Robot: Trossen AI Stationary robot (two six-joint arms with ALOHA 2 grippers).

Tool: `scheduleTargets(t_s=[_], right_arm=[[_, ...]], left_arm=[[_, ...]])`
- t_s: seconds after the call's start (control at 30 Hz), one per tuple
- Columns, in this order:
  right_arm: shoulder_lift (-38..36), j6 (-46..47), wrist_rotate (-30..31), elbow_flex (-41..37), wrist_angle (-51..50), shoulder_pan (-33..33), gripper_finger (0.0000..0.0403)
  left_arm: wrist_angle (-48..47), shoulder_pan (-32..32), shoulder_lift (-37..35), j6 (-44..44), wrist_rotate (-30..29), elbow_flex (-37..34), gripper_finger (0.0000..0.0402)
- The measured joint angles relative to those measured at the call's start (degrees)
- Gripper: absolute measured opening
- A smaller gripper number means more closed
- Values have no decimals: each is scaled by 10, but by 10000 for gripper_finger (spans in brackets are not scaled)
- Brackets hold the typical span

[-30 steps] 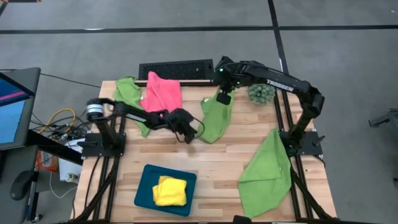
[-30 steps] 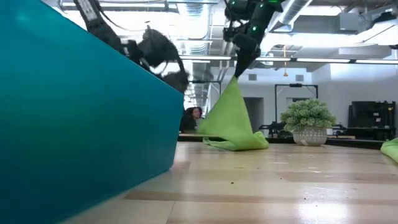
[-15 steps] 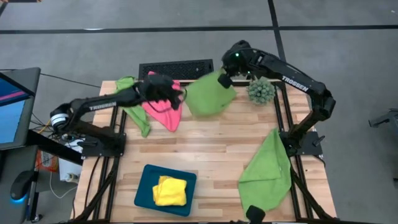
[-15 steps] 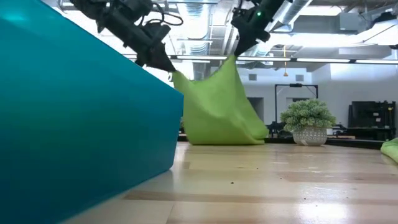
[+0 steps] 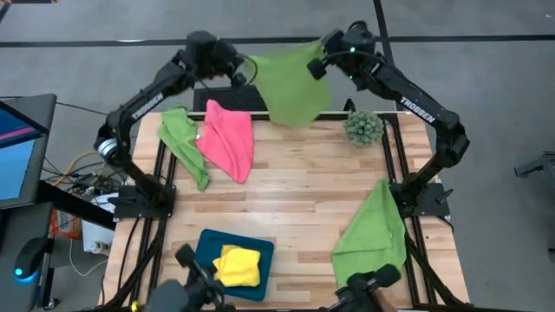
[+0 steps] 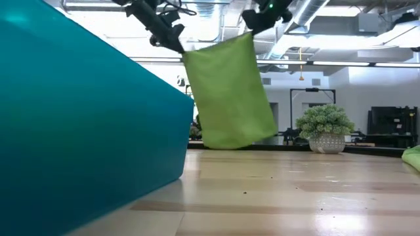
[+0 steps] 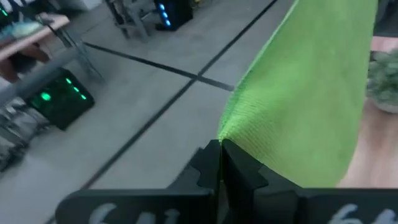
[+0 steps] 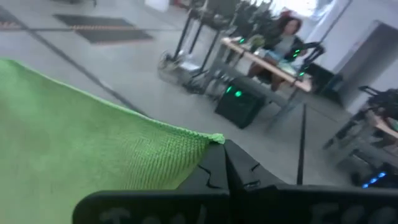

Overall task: Fold microfiber towels
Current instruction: Fold the top right green microfiber towel

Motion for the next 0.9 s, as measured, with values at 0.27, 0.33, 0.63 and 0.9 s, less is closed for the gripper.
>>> scheduleTargets(t_s=[0.27, 0.33, 0.63, 0.9], right_arm=[[-1, 14, 3, 32, -61, 0, 0], [-3, 33, 2, 32, -93, 10, 0], [-3, 144, -2, 26, -333, 78, 0], [-7, 269, 1, 26, -492, 188, 0]], left_arm=[[-114, 1, 45, 76, 5, 143, 0], [-139, -7, 44, 89, 5, 150, 0], [-310, -47, 42, 88, 70, 139, 0], [-462, -133, 42, 66, 91, 139, 0]])
